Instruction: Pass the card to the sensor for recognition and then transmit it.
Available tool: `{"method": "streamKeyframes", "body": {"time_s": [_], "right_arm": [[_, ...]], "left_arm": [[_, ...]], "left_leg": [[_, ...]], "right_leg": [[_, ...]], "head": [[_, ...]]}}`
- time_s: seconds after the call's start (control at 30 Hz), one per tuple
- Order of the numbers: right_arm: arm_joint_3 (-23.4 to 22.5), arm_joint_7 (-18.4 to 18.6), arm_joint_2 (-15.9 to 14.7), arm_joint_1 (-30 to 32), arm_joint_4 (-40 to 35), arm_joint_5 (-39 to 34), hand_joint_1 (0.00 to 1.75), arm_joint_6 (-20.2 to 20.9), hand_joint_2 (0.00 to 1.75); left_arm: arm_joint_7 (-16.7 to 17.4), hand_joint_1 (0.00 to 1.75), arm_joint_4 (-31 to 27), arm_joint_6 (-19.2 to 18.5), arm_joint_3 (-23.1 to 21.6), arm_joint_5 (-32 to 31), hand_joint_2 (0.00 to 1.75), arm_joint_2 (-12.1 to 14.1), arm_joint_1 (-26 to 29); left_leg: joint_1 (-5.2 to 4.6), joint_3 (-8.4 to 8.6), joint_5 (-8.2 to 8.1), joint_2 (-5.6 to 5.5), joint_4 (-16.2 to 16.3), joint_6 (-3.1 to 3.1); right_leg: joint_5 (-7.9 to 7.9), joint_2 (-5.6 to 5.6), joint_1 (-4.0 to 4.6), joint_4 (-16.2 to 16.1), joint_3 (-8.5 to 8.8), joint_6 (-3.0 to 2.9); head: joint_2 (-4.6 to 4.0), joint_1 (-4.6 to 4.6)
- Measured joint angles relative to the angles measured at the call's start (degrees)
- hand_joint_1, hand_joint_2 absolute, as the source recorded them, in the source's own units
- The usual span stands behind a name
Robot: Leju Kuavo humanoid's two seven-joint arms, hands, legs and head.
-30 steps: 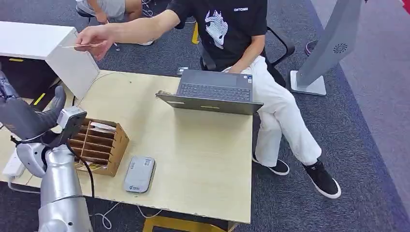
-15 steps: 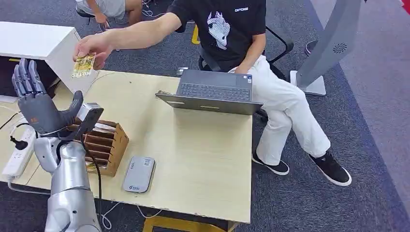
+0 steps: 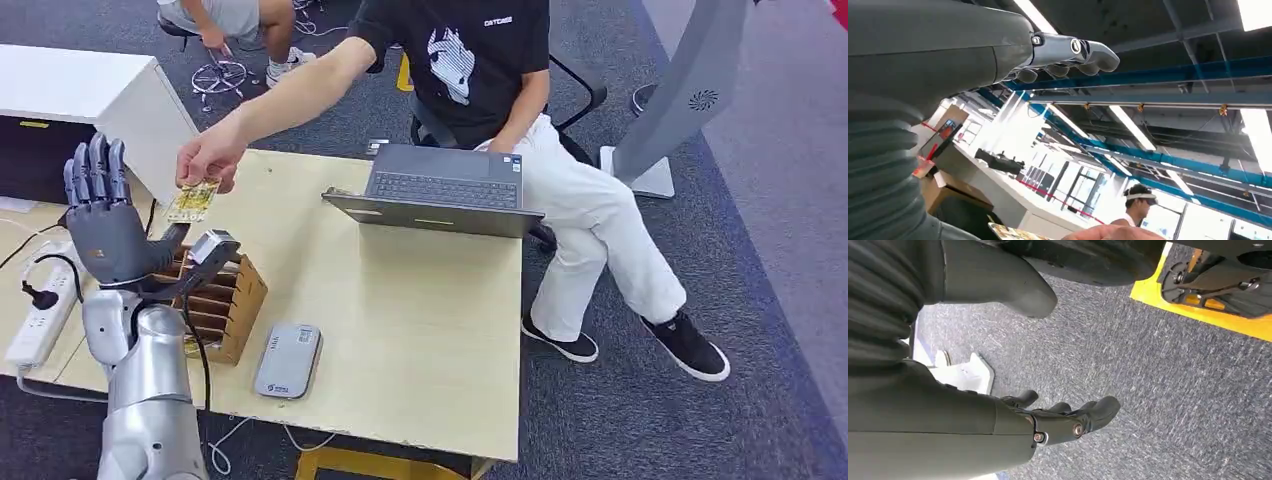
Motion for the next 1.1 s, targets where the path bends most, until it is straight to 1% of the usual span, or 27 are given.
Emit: {"method": "streamKeyframes", "body": {"time_s": [0.5,0.53,0.57,1.1], "right_arm": [[0.0,-0.3,0.0,0.0,0.0,0.0,0.00,0.0,1.75],[0.0,-0.4,0.0,0.0,0.0,0.0,0.00,0.0,1.75],[0.0,-0.4,0.0,0.0,0.0,0.0,0.00,0.0,1.75],[-0.4,-0.8,0.0,0.0,0.0,0.0,0.00,-0.2,1.75]], "left_arm": [[0.0,0.00,0.0,0.0,0.0,1.5,1.75,0.0,0.2],[0.0,0.42,0.0,0.0,0.0,1.7,1.75,0.0,0.2],[0.0,1.75,0.0,0.0,0.0,2.1,1.75,0.0,0.2],[0.0,1.75,1.2,0.0,0.0,5.5,1.75,0.1,0.2]], "left_leg": [[0.00,0.00,0.00,0.00,0.0,0.00],[0.00,0.00,0.00,0.00,0.0,0.00],[0.00,0.00,0.00,0.00,0.0,0.00],[0.00,0.00,0.00,0.01,0.0,0.00]], "right_leg": [[0.00,0.00,0.00,0.0,0.00,0.00],[0.00,0.00,0.00,0.0,0.00,0.00],[0.00,0.00,0.00,0.0,0.00,0.00],[0.00,0.02,0.00,0.0,-0.02,0.00]], "head": [[0.00,0.00],[0.00,0.00],[0.00,0.00],[0.00,0.00]]}}
